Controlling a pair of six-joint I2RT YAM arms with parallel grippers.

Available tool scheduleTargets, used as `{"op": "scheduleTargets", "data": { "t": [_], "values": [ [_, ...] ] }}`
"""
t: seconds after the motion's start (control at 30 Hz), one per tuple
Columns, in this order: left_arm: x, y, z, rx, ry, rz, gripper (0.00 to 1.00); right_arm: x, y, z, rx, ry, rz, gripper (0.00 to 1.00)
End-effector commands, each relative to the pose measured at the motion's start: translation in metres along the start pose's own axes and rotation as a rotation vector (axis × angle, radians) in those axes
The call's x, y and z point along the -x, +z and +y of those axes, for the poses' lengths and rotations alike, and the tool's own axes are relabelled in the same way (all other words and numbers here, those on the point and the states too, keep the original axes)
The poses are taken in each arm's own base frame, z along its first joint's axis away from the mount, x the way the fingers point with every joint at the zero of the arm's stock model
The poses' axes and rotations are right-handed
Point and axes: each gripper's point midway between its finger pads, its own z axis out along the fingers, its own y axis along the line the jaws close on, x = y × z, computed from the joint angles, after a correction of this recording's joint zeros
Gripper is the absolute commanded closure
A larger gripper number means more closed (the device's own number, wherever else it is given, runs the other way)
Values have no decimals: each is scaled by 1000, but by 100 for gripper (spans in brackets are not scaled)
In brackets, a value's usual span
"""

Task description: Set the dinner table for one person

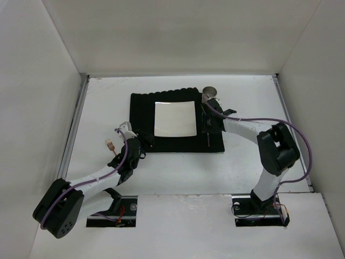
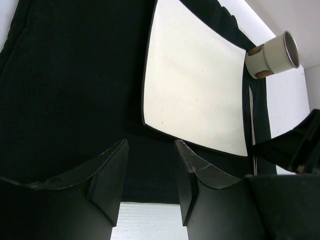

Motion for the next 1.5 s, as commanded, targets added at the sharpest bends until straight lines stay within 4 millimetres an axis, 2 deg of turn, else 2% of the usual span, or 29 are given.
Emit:
{"op": "scheduleTargets", "data": {
  "t": [0.0, 0.13, 0.23, 0.3, 0.37, 0.43, 0.47, 0.57, 0.63, 0.73, 0.8, 0.9, 1.03, 1.13, 1.3, 1.47],
  "values": [
    [11, 3, -4, -9, -5, -46, 61, 37, -41, 10, 63, 37, -149, 51],
    [14, 7, -5, 9, 29, -47, 62, 50, -78, 11, 106, 87, -253, 46],
    [13, 6, -10, 24, 63, -17, 64, 59, -104, 7, 151, 181, -376, 48],
    [14, 5, -9, 63, 72, 16, 67, 61, -119, 8, 204, 221, -455, 61],
    [16, 2, -1, 131, 86, 59, 74, 59, -135, 16, 294, 246, -538, 84],
    [21, -3, 12, 207, 110, 97, 84, 58, -145, 18, 337, 252, -596, 93],
    [24, -9, 19, 250, 131, 117, 88, 59, -149, 18, 357, 261, -624, 95],
    [37, -30, 43, 380, 196, 149, 92, 55, -151, 14, 391, 288, -676, 94],
    [43, -48, 61, 484, 231, 169, 92, 51, -148, 5, 393, 329, -713, 90],
    [47, -76, 89, 643, 216, 204, 83, 45, -146, -7, 408, 377, -733, 88],
    [46, -91, 102, 726, 185, 230, 78, 42, -147, -9, 426, 393, -737, 82],
    [42, -105, 117, 807, 161, 260, 76, 41, -142, -12, 418, 404, -728, 78],
    [32, -108, 130, 866, 167, 295, 76, 36, -125, -4, 414, 384, -682, 77],
    [24, -104, 136, 870, 166, 311, 76, 33, -118, 2, 430, 376, -649, 77],
    [11, -90, 142, 845, 153, 336, 78, 34, -117, 1, 431, 382, -648, 76],
    [1, -84, 152, 853, 127, 358, 78, 35, -119, -2, 424, 381, -658, 76]
  ]
}}
